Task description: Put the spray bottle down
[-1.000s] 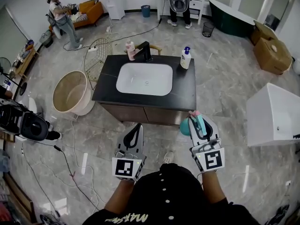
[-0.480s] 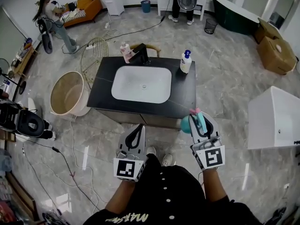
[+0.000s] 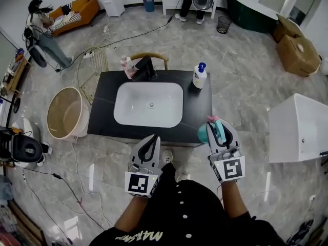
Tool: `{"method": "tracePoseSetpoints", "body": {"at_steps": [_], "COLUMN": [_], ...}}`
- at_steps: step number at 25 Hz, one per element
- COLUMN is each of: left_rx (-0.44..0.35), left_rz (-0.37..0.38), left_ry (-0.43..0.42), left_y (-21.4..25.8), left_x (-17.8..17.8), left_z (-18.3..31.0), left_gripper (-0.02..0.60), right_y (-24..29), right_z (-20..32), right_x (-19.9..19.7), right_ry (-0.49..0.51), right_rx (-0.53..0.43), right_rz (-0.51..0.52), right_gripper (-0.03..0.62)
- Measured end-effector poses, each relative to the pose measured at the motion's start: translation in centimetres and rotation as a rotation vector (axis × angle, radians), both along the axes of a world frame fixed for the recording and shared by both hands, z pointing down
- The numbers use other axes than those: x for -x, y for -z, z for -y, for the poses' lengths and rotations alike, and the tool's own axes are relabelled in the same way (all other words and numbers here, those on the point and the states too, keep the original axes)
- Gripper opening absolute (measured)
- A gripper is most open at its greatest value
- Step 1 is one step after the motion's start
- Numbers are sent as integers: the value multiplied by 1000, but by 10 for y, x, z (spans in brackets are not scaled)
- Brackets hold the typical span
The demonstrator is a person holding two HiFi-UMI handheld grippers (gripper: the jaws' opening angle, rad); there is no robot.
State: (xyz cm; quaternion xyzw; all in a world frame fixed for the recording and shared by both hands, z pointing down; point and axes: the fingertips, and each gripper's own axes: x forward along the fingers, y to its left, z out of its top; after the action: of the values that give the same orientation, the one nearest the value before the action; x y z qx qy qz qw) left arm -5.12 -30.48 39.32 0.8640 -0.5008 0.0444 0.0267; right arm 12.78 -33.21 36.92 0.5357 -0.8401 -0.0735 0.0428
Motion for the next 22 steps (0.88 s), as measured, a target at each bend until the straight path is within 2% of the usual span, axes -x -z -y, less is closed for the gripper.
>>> {"method": "tracePoseSetpoints", "body": {"at_steps": [9,15,22], "left_rx": [69,170,286], "left_rz": [5,16,26], "left_ry": [-81,-121,-156], "left_y": [-12,-44,-91], "left_x": [-9,-8,-7], "left_z": [65,82,96], "left_gripper": [17,17,17], "right_y": [-25,-91,-156], "right_z": [89,139,196], "right_x": [6,12,16], "right_ry": [-10,-20,-26], "right_rx": [44,132,153], "right_rz": [-10,-24,-35], "right_gripper": [95,95,95]}}
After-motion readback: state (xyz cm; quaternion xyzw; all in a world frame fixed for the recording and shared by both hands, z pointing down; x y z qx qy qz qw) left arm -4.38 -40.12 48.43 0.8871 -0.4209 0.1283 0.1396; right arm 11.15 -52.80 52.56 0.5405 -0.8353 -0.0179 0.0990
